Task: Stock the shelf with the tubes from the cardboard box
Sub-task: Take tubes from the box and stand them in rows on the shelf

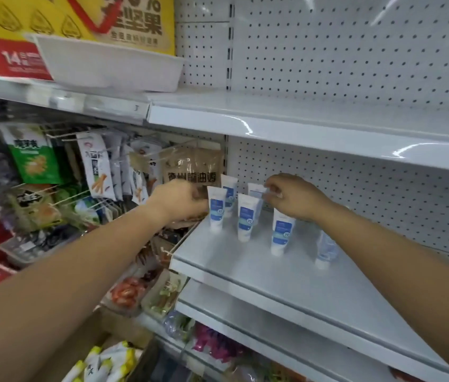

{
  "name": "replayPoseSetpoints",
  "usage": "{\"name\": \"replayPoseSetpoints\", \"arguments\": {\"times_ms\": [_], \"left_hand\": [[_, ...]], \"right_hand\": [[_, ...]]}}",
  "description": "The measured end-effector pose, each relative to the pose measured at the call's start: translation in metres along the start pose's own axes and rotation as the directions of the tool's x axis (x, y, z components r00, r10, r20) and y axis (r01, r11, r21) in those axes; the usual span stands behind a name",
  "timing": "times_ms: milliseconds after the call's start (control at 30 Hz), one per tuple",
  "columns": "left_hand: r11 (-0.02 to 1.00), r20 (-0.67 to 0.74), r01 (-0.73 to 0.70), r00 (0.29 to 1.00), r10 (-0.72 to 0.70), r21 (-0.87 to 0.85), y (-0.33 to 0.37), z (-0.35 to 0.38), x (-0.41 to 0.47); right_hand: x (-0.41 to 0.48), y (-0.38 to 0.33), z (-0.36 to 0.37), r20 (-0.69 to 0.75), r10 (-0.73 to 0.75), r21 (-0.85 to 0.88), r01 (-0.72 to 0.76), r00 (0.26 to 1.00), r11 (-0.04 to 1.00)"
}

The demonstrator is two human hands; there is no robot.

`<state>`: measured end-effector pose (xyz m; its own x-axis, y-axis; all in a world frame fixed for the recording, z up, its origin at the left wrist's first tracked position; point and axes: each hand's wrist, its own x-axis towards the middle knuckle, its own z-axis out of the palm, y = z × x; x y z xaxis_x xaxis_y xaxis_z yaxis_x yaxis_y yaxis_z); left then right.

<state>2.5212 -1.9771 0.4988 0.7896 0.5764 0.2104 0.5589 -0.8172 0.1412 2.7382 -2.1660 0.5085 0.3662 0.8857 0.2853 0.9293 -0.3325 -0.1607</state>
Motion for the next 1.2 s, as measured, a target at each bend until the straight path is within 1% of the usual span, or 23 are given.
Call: {"name": "replayPoseSetpoints", "arguments": {"times_ms": [100, 233, 367, 433, 533, 633, 767, 867, 1000, 1100, 1200], "left_hand": [[0.992, -0.013, 0.124, 0.992, -0.124, 0.015, -0.038, -0.008, -0.032], [0.960, 0.001, 0.272, 0.962, -0.273, 0.071, -0.089, -0.015, -0.080], [0.912, 0.004, 0.401, 0.915, -0.403, 0.083, -0.140, -0.014, -0.126], [0.894, 0.019, 0.445, 0.895, -0.446, 0.060, -0.164, -0.009, -0.145], [0.858, 0.018, 0.507, 0.860, -0.510, 0.085, -0.202, 0.003, -0.173], [0.834, 0.040, 0.545, 0.835, -0.549, 0.085, -0.245, 0.024, -0.199], [0.793, 0.055, 0.605, 0.791, -0.609, 0.079, -0.296, 0.058, -0.227], [0.768, 0.129, 0.638, 0.758, -0.640, 0.061, -0.332, 0.091, -0.246], [0.752, 0.181, 0.656, 0.733, -0.656, 0.070, -0.367, 0.140, -0.269], [0.731, 0.219, 0.680, 0.707, -0.672, 0.050, -0.379, 0.176, -0.285], [0.690, 0.279, 0.723, 0.655, -0.702, 0.039, -0.386, 0.209, -0.298]], "right_hand": [[0.026, -0.039, 0.020, 0.018, -0.122, 0.056, 0.121, 0.992, 0.991], [0.052, -0.104, 0.051, 0.049, -0.265, 0.111, 0.259, 0.963, 0.960], [0.068, -0.174, 0.091, 0.120, -0.419, 0.167, 0.398, 0.900, 0.902], [0.075, -0.204, 0.113, 0.158, -0.468, 0.169, 0.443, 0.869, 0.880], [0.089, -0.251, 0.150, 0.244, -0.527, 0.180, 0.496, 0.814, 0.850], [0.097, -0.300, 0.189, 0.309, -0.566, 0.203, 0.529, 0.764, 0.824], [0.101, -0.348, 0.244, 0.355, -0.597, 0.231, 0.551, 0.719, 0.802], [0.100, -0.378, 0.295, 0.442, -0.598, 0.287, 0.527, 0.668, 0.800], [0.090, -0.398, 0.358, 0.484, -0.599, 0.337, 0.497, 0.637, 0.800], [0.085, -0.404, 0.396, 0.516, -0.625, 0.359, 0.514, 0.586, 0.779], [0.081, -0.405, 0.433, 0.554, -0.631, 0.380, 0.510, 0.542, 0.772]]}}
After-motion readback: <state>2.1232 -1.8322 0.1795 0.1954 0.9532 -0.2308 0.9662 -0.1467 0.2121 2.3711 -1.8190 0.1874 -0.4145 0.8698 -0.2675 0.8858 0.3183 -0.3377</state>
